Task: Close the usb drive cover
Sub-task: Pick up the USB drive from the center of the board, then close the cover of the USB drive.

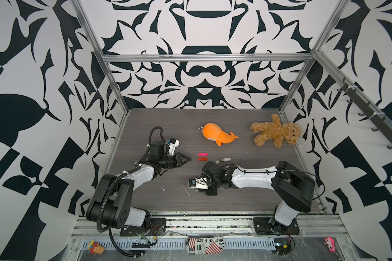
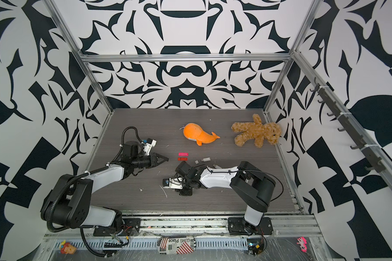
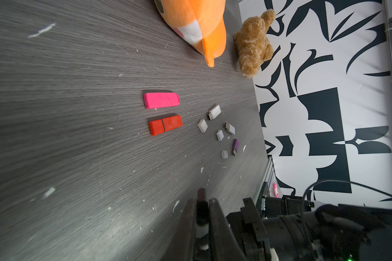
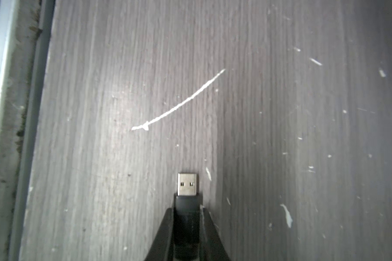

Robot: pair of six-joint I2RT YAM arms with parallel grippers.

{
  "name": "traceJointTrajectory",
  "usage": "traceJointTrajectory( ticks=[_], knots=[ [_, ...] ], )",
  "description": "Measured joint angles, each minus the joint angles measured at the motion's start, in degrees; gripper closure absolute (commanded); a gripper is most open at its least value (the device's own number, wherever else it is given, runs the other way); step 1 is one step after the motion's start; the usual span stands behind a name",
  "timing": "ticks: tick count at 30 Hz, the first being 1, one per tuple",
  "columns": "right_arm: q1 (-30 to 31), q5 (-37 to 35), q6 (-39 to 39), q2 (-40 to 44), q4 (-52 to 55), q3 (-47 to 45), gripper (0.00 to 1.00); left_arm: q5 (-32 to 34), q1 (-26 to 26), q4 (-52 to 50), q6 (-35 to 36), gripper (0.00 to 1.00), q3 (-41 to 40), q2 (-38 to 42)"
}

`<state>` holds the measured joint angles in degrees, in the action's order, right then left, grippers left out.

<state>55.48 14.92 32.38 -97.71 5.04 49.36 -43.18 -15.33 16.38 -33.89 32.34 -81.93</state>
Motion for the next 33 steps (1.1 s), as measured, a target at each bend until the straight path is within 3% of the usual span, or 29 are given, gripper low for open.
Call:
traceJointTrajectory(
  ticks=[12,33],
  knots=[
    [-13.29,3.23,-1.36,1.90,-9.73,0.11,0.86,-1.36,-0.44,3.17,-2.75,0.85,0.00,-1.20],
    [-13.40,5.75,-9.94,1.14,-21.57,0.39,0.86,-0.31,-2.01,8.74,-7.08,0.86,-1.68,-2.58]
  ],
)
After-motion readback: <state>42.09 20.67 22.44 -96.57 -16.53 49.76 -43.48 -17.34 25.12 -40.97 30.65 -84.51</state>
